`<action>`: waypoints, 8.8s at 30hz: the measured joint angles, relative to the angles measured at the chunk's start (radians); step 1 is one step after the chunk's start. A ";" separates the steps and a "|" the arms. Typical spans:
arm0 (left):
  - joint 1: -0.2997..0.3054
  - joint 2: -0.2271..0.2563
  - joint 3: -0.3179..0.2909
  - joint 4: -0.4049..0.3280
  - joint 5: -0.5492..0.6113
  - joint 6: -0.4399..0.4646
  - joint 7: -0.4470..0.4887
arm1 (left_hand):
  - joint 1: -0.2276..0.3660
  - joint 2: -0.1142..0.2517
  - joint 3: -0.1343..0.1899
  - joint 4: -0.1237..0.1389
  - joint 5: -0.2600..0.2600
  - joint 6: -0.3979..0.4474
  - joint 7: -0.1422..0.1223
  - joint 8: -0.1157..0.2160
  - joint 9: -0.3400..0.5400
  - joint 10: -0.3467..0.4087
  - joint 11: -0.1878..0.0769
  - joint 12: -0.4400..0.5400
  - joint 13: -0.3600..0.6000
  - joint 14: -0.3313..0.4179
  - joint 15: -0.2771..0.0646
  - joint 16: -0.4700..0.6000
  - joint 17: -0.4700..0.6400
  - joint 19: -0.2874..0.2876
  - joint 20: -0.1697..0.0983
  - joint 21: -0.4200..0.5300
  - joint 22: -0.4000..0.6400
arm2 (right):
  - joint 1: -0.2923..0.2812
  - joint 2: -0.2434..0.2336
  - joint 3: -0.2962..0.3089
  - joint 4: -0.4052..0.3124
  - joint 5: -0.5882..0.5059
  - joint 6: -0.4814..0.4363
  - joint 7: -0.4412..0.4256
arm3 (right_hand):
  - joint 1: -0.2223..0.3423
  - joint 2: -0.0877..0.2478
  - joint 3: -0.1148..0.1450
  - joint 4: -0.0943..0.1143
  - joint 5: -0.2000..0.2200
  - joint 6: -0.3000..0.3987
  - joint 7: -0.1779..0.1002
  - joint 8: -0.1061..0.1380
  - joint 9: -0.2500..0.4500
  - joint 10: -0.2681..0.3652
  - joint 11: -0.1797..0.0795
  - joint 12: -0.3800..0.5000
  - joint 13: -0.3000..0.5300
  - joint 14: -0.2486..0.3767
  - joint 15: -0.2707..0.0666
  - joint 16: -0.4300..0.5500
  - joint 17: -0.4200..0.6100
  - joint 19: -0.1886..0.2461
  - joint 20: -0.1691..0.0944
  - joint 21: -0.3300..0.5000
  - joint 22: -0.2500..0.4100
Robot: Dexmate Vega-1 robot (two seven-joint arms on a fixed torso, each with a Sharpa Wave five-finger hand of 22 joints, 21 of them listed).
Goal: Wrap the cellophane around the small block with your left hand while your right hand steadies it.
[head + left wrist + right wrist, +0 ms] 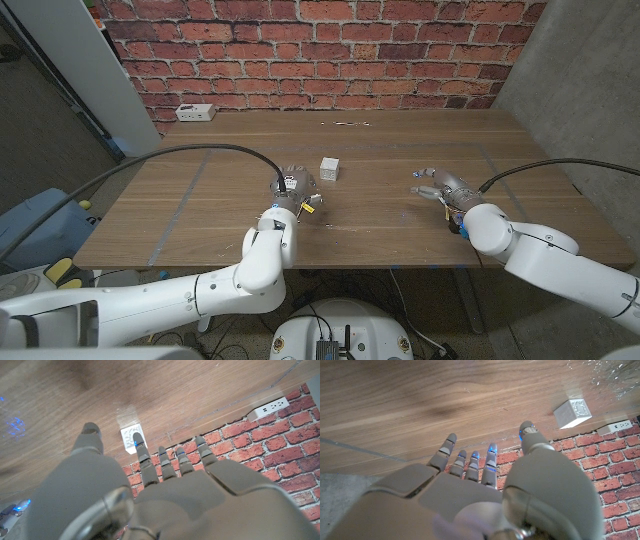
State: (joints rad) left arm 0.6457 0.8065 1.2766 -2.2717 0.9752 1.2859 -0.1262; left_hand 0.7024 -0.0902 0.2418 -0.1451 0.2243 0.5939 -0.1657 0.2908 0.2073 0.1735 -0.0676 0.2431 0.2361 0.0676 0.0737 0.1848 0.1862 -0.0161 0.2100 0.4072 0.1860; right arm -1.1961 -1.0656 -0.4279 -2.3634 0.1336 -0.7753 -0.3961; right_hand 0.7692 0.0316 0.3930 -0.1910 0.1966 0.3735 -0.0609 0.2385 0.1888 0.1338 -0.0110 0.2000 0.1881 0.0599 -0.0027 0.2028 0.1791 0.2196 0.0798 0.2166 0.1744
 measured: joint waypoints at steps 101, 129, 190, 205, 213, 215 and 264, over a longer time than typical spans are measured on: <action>0.610 -0.620 -0.685 0.318 1.456 -0.705 -0.992 | 0.306 0.241 0.021 0.004 -0.040 0.316 0.035 0.169 0.020 0.114 -0.073 0.061 -0.032 0.009 -0.105 0.021 -0.014 0.118 -0.045 -0.170 -0.002 | 0.483 -0.060 -0.450 -0.180 0.056 -0.537 0.219 | 0.214 0.025 -0.164 0.077 0.043 -0.251 -0.155 -0.024 0.051 -0.309 -0.055 0.008 0.007 -0.230 0.031 0.006 0.016 -0.246 -0.002 -0.012 0.003; 0.752 -0.570 -0.768 -0.011 1.152 -0.746 -0.873 | 0.112 0.052 -0.181 0.052 0.072 0.042 -0.054 -0.038 0.006 -0.017 -0.035 -0.012 -0.019 -0.045 -0.019 0.009 -0.010 0.043 0.001 -0.203 -0.002 | 0.448 -0.046 -0.436 -0.183 0.035 -0.518 0.172 | 0.205 0.042 -0.180 0.085 0.036 -0.234 -0.159 -0.023 0.055 -0.309 -0.055 0.008 0.007 -0.230 0.031 0.006 0.016 -0.217 -0.003 -0.012 0.003; 0.748 -0.647 -0.759 0.114 1.350 -0.770 -0.940 | 0.237 0.135 -0.186 0.017 0.062 -0.049 -0.050 -0.004 0.050 -0.114 -0.023 0.009 -0.013 -0.152 -0.015 0.009 -0.010 0.009 0.000 -0.188 0.001 | 0.394 -0.050 -0.379 -0.193 -0.008 -0.442 0.184 | 0.097 0.029 -0.267 0.128 0.022 -0.286 -0.143 -0.039 0.048 -0.305 -0.037 0.003 0.007 -0.232 0.047 0.006 0.016 -0.225 0.030 -0.013 0.003; 0.744 -0.615 -0.758 0.268 1.245 -0.580 -0.658 | 0.315 0.264 -0.078 0.029 -0.030 0.409 0.031 0.126 0.012 0.194 -0.068 0.061 -0.027 0.089 -0.113 0.036 -0.011 0.186 -0.031 -0.152 0.003 | 0.403 -0.042 -0.389 -0.198 -0.026 -0.457 0.186 | 0.097 0.029 -0.275 0.120 0.030 -0.255 -0.142 -0.026 0.048 -0.305 -0.037 0.003 0.007 -0.232 0.047 0.006 0.016 -0.216 0.031 -0.013 0.003; 0.746 -0.628 -0.753 0.318 1.154 -0.493 -0.477 | 0.318 0.287 -0.019 0.050 -0.033 0.396 0.075 0.147 0.049 0.212 -0.075 0.061 -0.020 0.097 -0.115 0.036 -0.002 0.191 -0.037 -0.152 0.007 | 0.331 -0.065 -0.297 -0.196 0.086 -0.329 0.174 | 0.097 0.029 -0.279 0.117 0.030 -0.206 -0.152 -0.014 0.043 -0.305 -0.037 0.004 0.007 -0.232 0.047 0.000 0.016 -0.217 0.030 -0.017 0.003; 0.740 -0.635 -0.751 0.329 1.116 -0.452 -0.379 | 0.320 0.290 0.002 0.054 -0.033 0.390 0.090 0.161 0.066 0.217 -0.081 0.061 -0.016 0.097 -0.115 0.036 -0.002 0.191 -0.037 -0.152 0.010 | 0.232 -0.098 -0.180 -0.185 0.139 -0.265 0.168 | 0.097 0.029 -0.279 0.117 0.030 -0.202 -0.156 -0.008 0.043 -0.305 -0.037 0.003 0.007 -0.232 0.047 0.000 0.016 -0.225 0.022 -0.017 0.003; 0.600 -0.745 -0.771 0.469 1.251 -0.386 -0.272 | 0.323 0.278 0.113 0.064 -0.042 0.356 0.127 0.268 0.194 0.228 -0.081 0.034 0.004 0.097 -0.115 0.020 -0.005 0.191 -0.037 -0.148 0.017 | 0.309 -0.130 -0.079 -0.220 0.382 -0.422 0.040 | 0.489 0.148 0.018 0.032 0.157 -0.383 -0.158 -0.050 0.018 -0.305 -0.051 -0.016 0.007 -0.235 0.044 -0.009 0.019 -0.313 -0.008 -0.028 0.005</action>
State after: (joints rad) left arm 1.2459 0.0610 0.5053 -1.8029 2.2262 0.9004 -0.3980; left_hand 1.0252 0.1879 0.3552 -0.0810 0.1822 0.9497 -0.0389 0.5592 0.4017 0.4012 -0.1481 0.2770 0.2399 0.1647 -0.0410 0.2052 0.1813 0.1749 0.1731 0.2592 0.2027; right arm -0.8867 -1.1955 -0.5071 -2.5830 0.5158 -1.1969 -0.3557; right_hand 1.2582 0.1793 0.4115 -0.1587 0.3538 -0.0096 -0.2184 0.1881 0.2072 -0.1715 -0.0622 0.1841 0.1955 -0.1755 0.0411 0.1943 0.1980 -0.0933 0.0718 0.1883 0.1795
